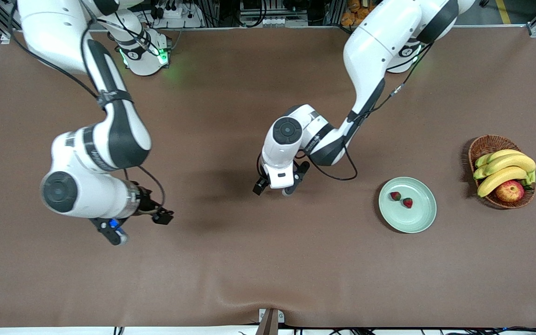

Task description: Collect all strawberries into plate

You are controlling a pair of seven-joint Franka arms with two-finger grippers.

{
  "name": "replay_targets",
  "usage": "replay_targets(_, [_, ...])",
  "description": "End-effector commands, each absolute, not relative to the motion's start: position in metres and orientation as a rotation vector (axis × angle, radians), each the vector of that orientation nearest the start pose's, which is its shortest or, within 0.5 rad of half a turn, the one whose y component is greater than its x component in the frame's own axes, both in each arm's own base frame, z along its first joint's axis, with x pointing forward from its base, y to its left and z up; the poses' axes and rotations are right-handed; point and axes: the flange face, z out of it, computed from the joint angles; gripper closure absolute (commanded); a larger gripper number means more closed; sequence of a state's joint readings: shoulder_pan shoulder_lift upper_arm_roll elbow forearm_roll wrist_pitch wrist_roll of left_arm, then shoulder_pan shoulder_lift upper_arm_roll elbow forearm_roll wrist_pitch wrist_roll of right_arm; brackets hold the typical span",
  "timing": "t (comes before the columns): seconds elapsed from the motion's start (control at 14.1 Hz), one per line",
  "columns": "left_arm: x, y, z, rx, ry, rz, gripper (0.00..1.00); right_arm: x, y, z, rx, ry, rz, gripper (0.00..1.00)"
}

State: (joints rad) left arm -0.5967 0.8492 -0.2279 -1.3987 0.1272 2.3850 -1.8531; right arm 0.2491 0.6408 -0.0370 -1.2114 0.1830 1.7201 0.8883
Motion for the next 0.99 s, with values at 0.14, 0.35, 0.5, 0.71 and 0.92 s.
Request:
replay_targets(0.14, [0.526, -0.536, 0.208, -2.717, -1.884, 0.041, 0.00, 0.699, 0.107, 0.424, -2.827, 0.944, 0.349, 0.00])
replay_targets(0.35, [0.521, -0.539, 0.203, -2.669, -1.934, 0.050, 0.00, 0.699, 0.077, 0.434, -2.858, 0.872, 0.332, 0.00])
replay_targets(0.5, [0.520, -0.539, 0.198, -2.644, -1.958, 0.052, 0.00, 0.698, 0.058, 0.444, -2.871, 0.854, 0.310, 0.00])
replay_targets(0.71, [0.516, -0.541, 0.193, -2.634, -1.958, 0.055, 0.00, 0.691, 0.033, 0.473, -2.852, 0.748, 0.287, 0.00])
replay_targets(0.92, [0.514, -0.540, 0.189, -2.617, -1.966, 0.055, 0.00, 0.671, 0.055, 0.525, -2.992, 0.607, 0.159, 0.00])
